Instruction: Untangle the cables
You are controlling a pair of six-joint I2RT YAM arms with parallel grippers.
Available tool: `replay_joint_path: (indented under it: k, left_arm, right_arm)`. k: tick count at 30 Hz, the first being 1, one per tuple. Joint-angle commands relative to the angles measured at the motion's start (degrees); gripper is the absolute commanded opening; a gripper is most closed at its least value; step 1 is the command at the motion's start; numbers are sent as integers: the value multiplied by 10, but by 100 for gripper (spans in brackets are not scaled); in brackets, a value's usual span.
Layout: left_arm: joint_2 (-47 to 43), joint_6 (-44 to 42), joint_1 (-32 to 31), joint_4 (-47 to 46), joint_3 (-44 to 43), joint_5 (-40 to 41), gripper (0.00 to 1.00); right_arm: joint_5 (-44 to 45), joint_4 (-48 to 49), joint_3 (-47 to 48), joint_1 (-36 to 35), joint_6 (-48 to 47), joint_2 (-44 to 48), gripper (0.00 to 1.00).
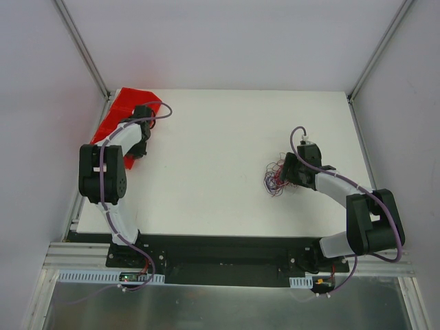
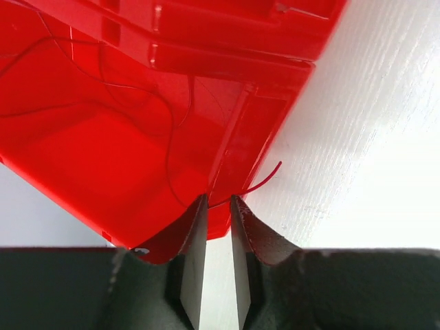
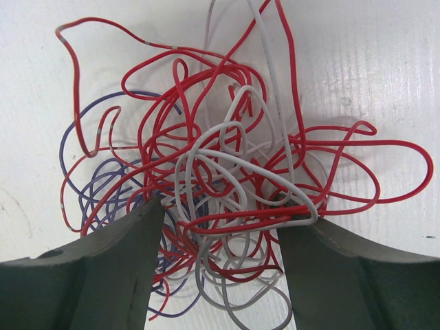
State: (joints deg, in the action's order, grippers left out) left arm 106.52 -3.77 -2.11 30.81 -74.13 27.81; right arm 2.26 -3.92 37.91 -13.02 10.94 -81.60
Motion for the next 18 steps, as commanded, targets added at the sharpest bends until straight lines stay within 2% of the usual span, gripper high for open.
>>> replay_joint_path:
  k: [1, 2, 5, 7, 15, 18]
  left_arm:
    - [2, 3, 17, 20, -27, -45, 17]
    - [4, 3, 17, 20, -27, -47, 17]
    - [9, 3, 17, 22, -28, -45, 28]
    - [10, 6, 17, 26, -29, -46, 31]
    - [16, 15, 33, 28, -35, -50, 32]
    - [20, 15, 35, 30, -44, -44, 27]
  right_arm:
    - [-16, -20, -10, -5, -1, -4, 68]
    - [-16, -20, -9, -5, -1, -5, 68]
    - [-15, -20, -9, -5, -2, -5, 68]
    - [-16, -20, -9, -5, -1, -5, 68]
    - [-16, -20, -9, -5, -1, -5, 68]
    - [-16, -20, -9, -5, -1, -4, 68]
